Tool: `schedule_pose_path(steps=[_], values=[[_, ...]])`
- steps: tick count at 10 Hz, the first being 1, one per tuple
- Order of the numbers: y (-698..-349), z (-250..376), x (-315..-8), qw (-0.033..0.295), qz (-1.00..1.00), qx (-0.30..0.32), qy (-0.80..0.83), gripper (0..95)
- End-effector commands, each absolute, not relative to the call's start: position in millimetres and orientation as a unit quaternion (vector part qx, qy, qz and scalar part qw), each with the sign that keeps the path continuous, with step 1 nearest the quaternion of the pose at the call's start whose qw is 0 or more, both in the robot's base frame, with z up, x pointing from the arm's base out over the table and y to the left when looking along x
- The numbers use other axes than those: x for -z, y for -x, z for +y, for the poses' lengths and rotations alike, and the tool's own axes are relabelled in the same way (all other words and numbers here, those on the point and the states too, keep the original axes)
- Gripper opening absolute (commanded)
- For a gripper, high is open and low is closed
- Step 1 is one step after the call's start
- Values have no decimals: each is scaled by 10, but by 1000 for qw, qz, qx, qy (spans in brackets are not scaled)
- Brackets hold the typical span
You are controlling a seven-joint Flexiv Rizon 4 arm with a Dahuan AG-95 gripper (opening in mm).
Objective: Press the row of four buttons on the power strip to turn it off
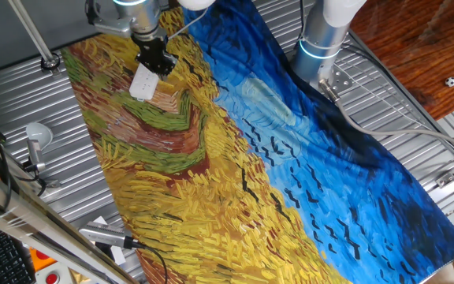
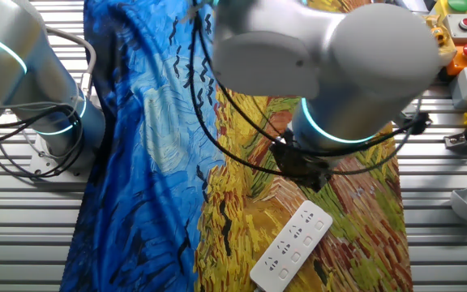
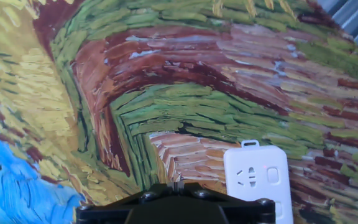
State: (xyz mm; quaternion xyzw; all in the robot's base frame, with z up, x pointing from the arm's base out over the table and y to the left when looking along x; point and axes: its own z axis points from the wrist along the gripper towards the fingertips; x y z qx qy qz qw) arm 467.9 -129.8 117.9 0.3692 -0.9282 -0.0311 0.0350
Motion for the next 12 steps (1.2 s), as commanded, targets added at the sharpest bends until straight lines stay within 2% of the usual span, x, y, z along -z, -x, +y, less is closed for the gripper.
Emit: schedule_pose_path(steps=[1,3,4,7,8,10,12], values=[[-4669,-1240,-1157,16,-934,19,-357,0],[-4655,-1427,-1184,17,-921,17,-390,0],[-4642,-1692,-1157,12,-906,22,-422,380],[-4524,-2274,-1036,8,-887,22,-460,380],[-4488,-2371,-1022,8,-885,21,-465,570],[-4465,-2391,-1060,25,-883,12,-468,570],[-4490,-2321,-1078,21,-884,18,-468,570]])
